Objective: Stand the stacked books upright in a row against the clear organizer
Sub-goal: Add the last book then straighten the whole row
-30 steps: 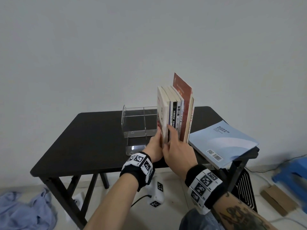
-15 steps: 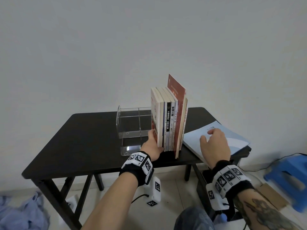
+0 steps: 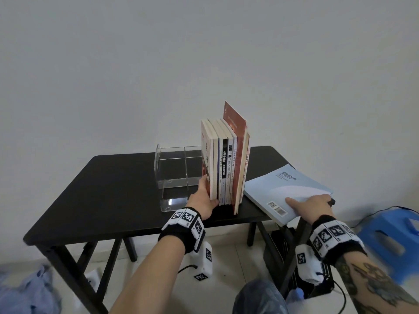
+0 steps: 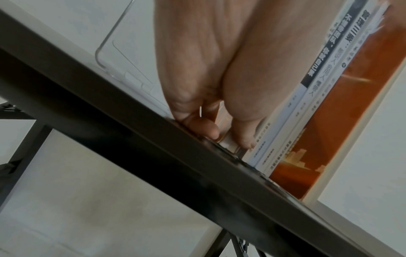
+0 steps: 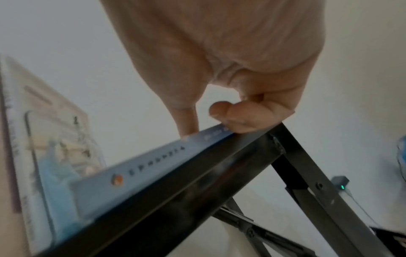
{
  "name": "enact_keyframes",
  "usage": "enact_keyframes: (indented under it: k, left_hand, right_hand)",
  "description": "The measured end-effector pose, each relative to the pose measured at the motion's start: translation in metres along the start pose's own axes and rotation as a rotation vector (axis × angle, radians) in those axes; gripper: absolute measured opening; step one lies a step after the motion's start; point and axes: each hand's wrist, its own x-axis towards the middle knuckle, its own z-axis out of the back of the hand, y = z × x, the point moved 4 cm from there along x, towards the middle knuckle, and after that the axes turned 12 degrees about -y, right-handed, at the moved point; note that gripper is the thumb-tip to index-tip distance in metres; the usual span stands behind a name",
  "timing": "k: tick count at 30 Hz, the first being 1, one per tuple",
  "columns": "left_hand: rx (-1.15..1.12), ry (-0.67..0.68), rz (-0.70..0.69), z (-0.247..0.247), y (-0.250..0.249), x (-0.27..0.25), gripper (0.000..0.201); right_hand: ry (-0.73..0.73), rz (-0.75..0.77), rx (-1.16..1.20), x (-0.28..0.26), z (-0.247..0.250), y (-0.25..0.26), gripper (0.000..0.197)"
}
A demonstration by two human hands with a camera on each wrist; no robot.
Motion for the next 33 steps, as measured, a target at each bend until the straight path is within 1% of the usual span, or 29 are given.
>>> enact_keyframes:
  k: [2,5,6,8,9,10,11,13,15,18,20,21,23,25,26,28,31,33]
  left_hand:
    - [0.004,0.001,0.0,0.0,0.0,-0.001,0.087]
    - [0.017,0.002,-0.004,0.001,0.0,-0.001,0.088]
    - [0.019,0.004,-0.006,0.001,0.0,-0.001,0.088]
    - [0.018,0.01,-0.01,0.001,-0.001,-0.002,0.087]
    - [0.016,0.011,-0.011,0.001,-0.001,-0.002,0.088]
    - [0.015,0.012,-0.012,0.002,-0.001,-0.003,0.088]
    - [0.015,0.012,-0.015,0.002,0.0,-0.002,0.088]
    - [0.018,0.015,-0.019,0.002,0.0,-0.002,0.088]
    - [0.027,0.015,-0.022,0.001,0.0,-0.002,0.089]
    - [0.027,0.017,-0.025,0.001,0.0,-0.002,0.09]
    - [0.029,0.015,-0.027,0.002,-0.001,-0.002,0.089]
    - [0.031,0.013,-0.027,0.002,-0.001,-0.002,0.088]
    - [0.028,0.015,-0.032,0.002,-0.001,-0.003,0.088]
    - [0.023,0.013,-0.03,0.002,0.0,-0.003,0.089]
    - [0.022,0.014,-0.029,0.002,0.0,-0.002,0.089]
    - [0.02,0.017,-0.029,0.002,-0.001,-0.002,0.089]
    - [0.015,0.022,-0.03,0.002,-0.001,-0.002,0.088]
    - [0.017,0.027,-0.023,0.002,-0.001,-0.001,0.09]
  right_hand:
    - [-0.009,-0.045,0.069,0.003,0.004,-0.004,0.102]
    - [0.03,-0.128,0.208,0.005,0.002,-0.014,0.081]
    - [0.048,-0.175,0.292,0.005,0.0,-0.019,0.069]
    - [0.076,-0.29,0.509,0.004,-0.003,-0.025,0.032]
    - [0.112,-0.327,0.556,0.002,-0.006,-0.025,0.018]
    - [0.158,-0.345,0.563,-0.001,-0.009,-0.026,0.017]
    - [0.201,-0.353,0.551,-0.004,-0.011,-0.026,0.02]
    - [0.245,-0.335,0.499,-0.01,-0.011,-0.026,0.025]
    - [0.236,-0.311,0.526,-0.012,-0.007,-0.026,0.024]
    - [0.181,-0.282,0.667,-0.012,0.002,-0.019,0.011]
    - [0.178,-0.316,0.747,-0.012,0.008,-0.012,0.009]
    - [0.219,-0.363,0.784,-0.014,0.01,-0.008,0.01]
    - [0.368,-0.458,0.887,-0.024,0.013,0.002,0.006]
    - [0.454,-0.489,0.942,-0.03,0.016,0.011,0.011]
    - [0.453,-0.478,0.953,-0.031,0.017,0.014,0.012]
    - [0.387,-0.408,0.96,-0.032,0.021,0.02,0.012]
    - [0.265,-0.242,1.062,-0.035,0.035,0.039,0.009]
    - [0.21,-0.08,1.127,-0.041,0.05,0.06,0.006]
